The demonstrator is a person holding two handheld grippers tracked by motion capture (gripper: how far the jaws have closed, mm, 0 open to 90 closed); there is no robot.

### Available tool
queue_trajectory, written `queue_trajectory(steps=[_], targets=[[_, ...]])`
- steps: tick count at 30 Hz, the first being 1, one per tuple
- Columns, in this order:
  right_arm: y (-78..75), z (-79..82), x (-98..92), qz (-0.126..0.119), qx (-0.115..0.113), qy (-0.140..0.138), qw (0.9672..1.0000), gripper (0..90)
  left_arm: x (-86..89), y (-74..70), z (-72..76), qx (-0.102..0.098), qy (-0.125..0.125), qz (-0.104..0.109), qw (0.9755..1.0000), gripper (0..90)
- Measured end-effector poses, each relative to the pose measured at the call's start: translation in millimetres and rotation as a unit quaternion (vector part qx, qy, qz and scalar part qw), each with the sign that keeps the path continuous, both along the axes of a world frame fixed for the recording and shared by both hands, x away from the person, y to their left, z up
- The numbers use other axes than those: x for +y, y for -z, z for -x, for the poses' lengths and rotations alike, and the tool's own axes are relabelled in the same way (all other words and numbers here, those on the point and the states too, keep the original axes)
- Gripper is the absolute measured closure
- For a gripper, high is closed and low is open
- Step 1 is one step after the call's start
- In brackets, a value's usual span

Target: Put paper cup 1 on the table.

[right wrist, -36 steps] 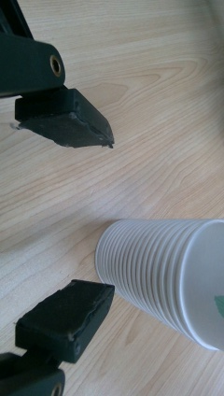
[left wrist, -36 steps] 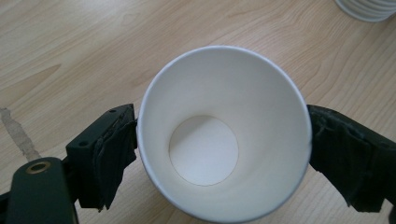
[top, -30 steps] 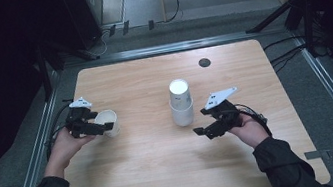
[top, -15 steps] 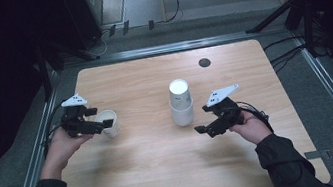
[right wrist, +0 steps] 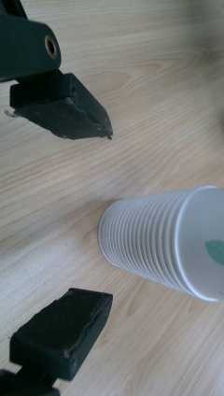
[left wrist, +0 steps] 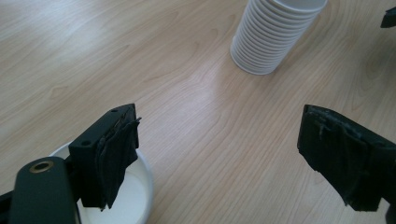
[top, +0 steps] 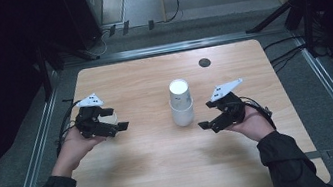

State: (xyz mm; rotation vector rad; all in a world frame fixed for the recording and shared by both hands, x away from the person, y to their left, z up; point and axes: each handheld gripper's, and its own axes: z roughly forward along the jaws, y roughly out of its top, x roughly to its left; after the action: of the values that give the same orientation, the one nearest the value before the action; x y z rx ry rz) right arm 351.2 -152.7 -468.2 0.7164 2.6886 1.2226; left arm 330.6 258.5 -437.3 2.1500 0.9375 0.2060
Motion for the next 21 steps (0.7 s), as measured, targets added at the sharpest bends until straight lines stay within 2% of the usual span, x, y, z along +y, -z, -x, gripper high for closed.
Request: queue_trajectory(steps=[2, 10, 12, 14, 18, 21], targets=[[-0.7, -1.2, -1.3, -0.004, 0.004, -0.001, 1.0, 18.7, -5.6, 0.4, 1.4, -0.001, 0.007, -0.002, 1.0, 12.7], [-4.5, -3.6, -5.4, 0.002, -0.004, 0.003, 1.0, 22.1, -25.5, 6.1, 7.1, -0.003, 0.028, 0.005, 0.9996, 13.0], [-5.8, -5.0, -6.9, 0.0, -0.013, 0.005, 0.9999, 22.1, -30.5, 9.5, 7.3, 0.001, 0.037, 0.005, 0.9993, 13.2], [-7.8, -7.6, -8.4, -0.007, -0.008, 0.005, 0.9999, 22.3, -35.5, 12.4, 9.0, 0.002, 0.043, 0.005, 0.9991, 13.3], [-17.6, -14.5, -10.3, -0.015, -0.012, 0.001, 0.9998, 24.0, -44.5, 14.9, 15.1, 0.002, 0.053, 0.021, 0.9984, 13.3], [-27.1, -22.7, -9.7, -0.017, -0.014, -0.007, 0.9997, 24.1, -48.6, 15.5, 18.1, 0.004, 0.06, 0.019, 0.998, 13.3]])
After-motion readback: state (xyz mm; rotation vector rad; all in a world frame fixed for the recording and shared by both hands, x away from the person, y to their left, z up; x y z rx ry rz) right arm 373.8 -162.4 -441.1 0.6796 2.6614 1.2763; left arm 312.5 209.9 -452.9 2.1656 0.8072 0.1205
